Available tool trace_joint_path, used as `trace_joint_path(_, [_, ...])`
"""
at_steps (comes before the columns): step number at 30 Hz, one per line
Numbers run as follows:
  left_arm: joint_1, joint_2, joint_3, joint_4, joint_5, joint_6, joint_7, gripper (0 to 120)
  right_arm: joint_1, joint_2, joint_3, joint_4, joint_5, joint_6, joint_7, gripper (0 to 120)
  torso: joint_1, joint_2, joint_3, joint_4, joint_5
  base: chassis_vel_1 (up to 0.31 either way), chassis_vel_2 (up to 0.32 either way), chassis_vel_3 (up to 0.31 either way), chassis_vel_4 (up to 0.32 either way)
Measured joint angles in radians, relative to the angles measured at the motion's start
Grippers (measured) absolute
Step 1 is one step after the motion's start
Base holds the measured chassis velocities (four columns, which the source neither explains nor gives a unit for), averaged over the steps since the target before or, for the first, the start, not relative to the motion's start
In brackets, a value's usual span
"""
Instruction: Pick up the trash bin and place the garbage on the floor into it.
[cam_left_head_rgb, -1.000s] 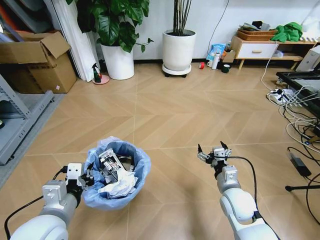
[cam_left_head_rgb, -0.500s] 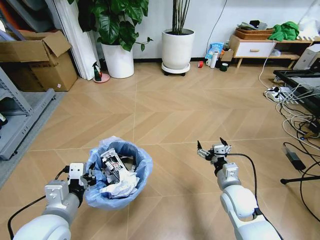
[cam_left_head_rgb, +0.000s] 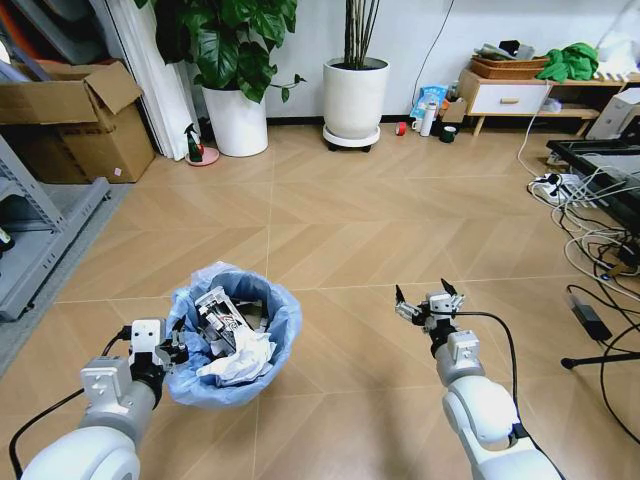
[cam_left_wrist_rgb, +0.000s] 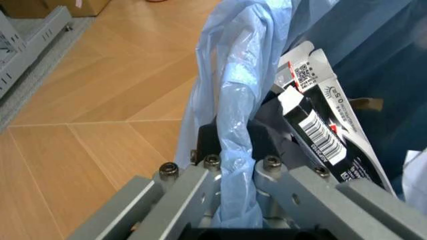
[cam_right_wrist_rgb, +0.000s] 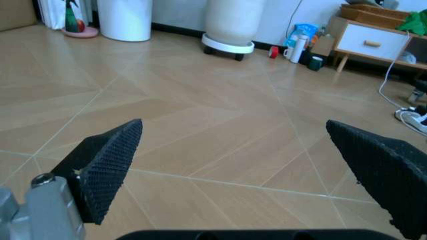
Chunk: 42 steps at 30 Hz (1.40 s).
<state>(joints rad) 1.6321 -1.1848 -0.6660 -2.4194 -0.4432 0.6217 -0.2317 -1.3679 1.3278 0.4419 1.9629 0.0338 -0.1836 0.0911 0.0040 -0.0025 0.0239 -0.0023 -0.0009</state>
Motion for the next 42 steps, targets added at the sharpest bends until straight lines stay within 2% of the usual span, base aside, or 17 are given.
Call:
trace_joint_path(28, [-0.009, 0.008, -0.005, 0.038, -0.015, -0.002, 0.003, 0, 0.008, 0.029, -0.018, -0.016, -0.034, -0.003, 0.003, 100, 0.000, 0.000, 0.000, 0.0000, 0.0000, 0.000, 0.000, 0.000, 0.000])
trace_joint_path(30, [-0.019, -0.010, -0.014, 0.087, -0.033, -0.001, -0.018, 0, 0.009, 0.032, -0.014, -0.017, -0.023, 0.003, 0.012, 100, 0.000, 0.000, 0.000, 0.0000, 0.0000, 0.000, 0.000, 0.000, 0.000])
trace_joint_path(32, [-0.022, -0.014, -0.015, 0.097, -0.039, 0.000, -0.021, 0, 0.009, 0.032, -0.012, -0.017, -0.021, 0.003, 0.014, 100, 0.000, 0.000, 0.000, 0.0001, 0.0000, 0.000, 0.000, 0.000, 0.000])
trace_joint_path(34, [-0.045, -0.026, -0.016, 0.171, -0.081, 0.008, -0.048, 0, 0.007, 0.029, -0.002, -0.018, -0.017, 0.008, 0.017, 100, 0.000, 0.000, 0.000, 0.0001, -0.0001, 0.000, 0.000, 0.000, 0.000])
trace_joint_path(38, [-0.078, -0.027, -0.007, 0.235, -0.116, 0.024, -0.066, 0, 0.005, 0.025, 0.006, -0.019, -0.013, 0.011, 0.022, 100, 0.000, 0.000, 0.000, 0.0001, -0.0001, 0.000, 0.000, 0.000, 0.000])
trace_joint_path(40, [-0.129, -0.024, 0.021, 0.301, -0.159, 0.042, -0.093, 0, 0.004, 0.020, 0.014, -0.026, -0.008, 0.017, 0.028, 100, 0.000, 0.000, 0.000, 0.0000, -0.0001, 0.000, 0.000, 0.000, 0.000])
trace_joint_path(42, [-0.138, -0.024, 0.027, 0.311, -0.164, 0.044, -0.097, 0, 0.004, 0.020, 0.016, -0.028, -0.007, 0.019, 0.029, 100, 0.000, 0.000, 0.000, 0.0000, 0.0000, 0.000, 0.000, 0.000, 0.000])
